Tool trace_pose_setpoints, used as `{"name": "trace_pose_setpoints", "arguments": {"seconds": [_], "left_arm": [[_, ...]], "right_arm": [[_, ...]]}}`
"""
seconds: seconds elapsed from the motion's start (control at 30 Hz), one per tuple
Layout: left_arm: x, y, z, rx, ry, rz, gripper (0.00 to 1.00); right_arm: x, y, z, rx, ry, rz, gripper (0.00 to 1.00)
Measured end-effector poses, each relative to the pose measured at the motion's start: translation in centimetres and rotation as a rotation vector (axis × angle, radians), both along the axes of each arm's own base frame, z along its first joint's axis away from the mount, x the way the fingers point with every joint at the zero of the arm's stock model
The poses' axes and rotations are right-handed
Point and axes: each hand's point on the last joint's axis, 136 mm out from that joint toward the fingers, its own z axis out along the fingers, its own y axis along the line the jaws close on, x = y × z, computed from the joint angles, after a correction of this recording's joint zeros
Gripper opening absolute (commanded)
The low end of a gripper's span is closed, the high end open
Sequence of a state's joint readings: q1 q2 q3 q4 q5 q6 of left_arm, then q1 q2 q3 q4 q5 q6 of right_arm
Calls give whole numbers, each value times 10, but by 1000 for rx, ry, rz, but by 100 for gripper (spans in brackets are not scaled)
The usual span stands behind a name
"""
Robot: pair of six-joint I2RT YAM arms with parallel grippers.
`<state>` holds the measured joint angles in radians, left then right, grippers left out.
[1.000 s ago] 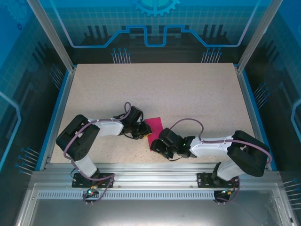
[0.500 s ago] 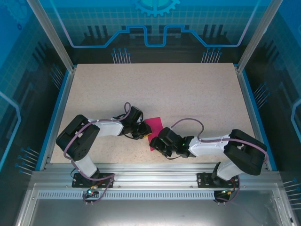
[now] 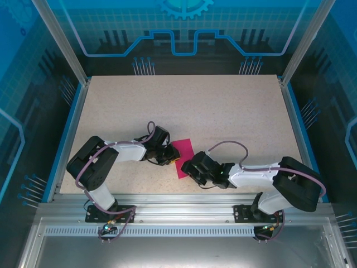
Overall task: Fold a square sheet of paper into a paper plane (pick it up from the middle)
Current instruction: Third fold the triangle at the center of the table.
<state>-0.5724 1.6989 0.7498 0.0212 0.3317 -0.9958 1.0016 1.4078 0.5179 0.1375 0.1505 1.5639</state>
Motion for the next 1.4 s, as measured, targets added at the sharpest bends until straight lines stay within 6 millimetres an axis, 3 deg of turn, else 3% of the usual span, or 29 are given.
{"name": "trace_pose_setpoints", "arguments": {"seconds": [0.27, 0.57, 1.0, 1.4], "left_arm": [[0, 0, 0, 0, -1, -7, 20], [0, 0, 0, 8, -15, -30, 22], [0, -1, 1, 21, -51, -78, 26], [-11, 10, 16, 63, -95, -105, 35]], "right_arm": [[20, -21, -9, -60, -8, 53, 52], [27, -3, 16, -40, -68, 231, 50], [42, -7, 17, -28, -40, 338, 50], [48, -6, -2, 0, 47, 410, 30]]}}
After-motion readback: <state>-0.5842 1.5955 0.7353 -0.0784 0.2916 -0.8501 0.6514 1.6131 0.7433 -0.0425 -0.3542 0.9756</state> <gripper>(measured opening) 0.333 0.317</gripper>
